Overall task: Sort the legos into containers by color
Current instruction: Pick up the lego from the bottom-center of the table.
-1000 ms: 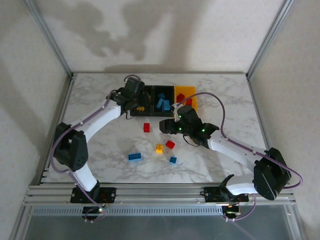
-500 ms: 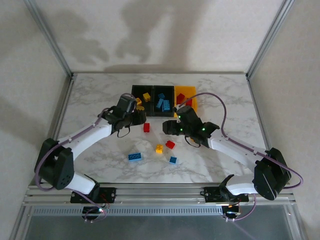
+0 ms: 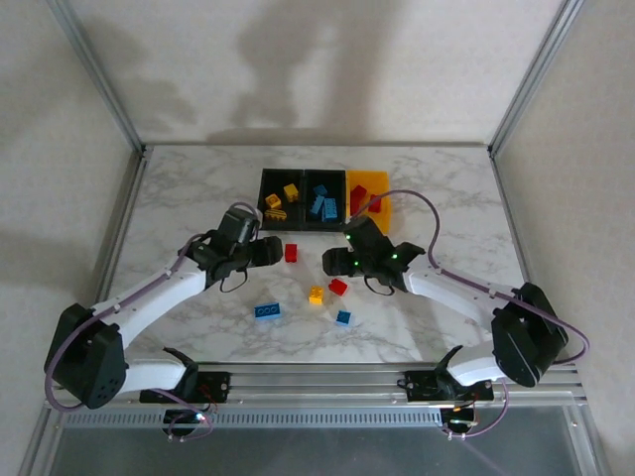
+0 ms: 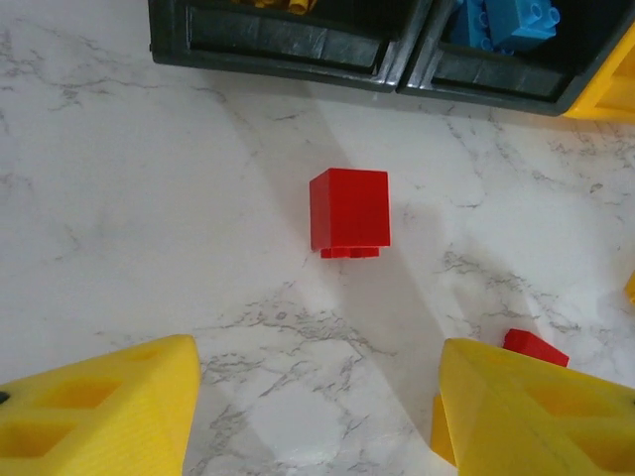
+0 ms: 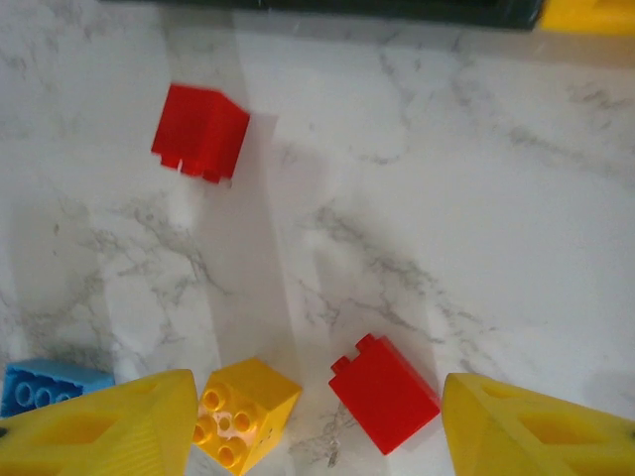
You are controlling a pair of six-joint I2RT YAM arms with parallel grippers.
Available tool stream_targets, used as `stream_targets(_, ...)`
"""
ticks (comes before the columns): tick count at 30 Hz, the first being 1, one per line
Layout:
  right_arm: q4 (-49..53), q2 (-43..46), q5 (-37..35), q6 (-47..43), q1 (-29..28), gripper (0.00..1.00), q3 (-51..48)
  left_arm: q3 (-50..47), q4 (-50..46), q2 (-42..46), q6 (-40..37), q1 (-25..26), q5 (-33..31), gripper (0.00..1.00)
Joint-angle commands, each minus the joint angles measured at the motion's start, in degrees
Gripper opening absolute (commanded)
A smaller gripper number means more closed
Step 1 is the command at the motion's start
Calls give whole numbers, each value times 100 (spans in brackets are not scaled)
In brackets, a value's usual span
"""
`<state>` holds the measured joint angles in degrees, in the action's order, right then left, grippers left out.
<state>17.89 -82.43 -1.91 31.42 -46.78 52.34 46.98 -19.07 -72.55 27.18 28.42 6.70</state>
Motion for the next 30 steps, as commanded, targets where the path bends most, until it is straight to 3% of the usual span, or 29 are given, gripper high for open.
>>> stream_targets(1, 215, -380, 15, 235, -310, 66, 178, -185, -197, 174, -21, 32, -35, 65)
stream_targets(12, 338, -1633, 50, 623, -822, 66, 751, -602, -343, 543, 191, -127, -300, 67)
stream_targets(17, 514, -1983, -64, 649, -848, 52, 993, -601, -326, 572, 200, -195, -266, 67)
stream_targets(23, 737, -2064, -48, 567, -859, 51, 1186, -602, -312, 525, 191, -215, -274, 67)
stream_targets(27, 759, -2016, 55, 552, -867, 37, 1130, -585, -269, 497, 208, -223, -274, 67)
stream_targets(30, 767, -1950, 56, 576, -876, 36, 1130, -584, -211, 447, 241, -227, -240, 67)
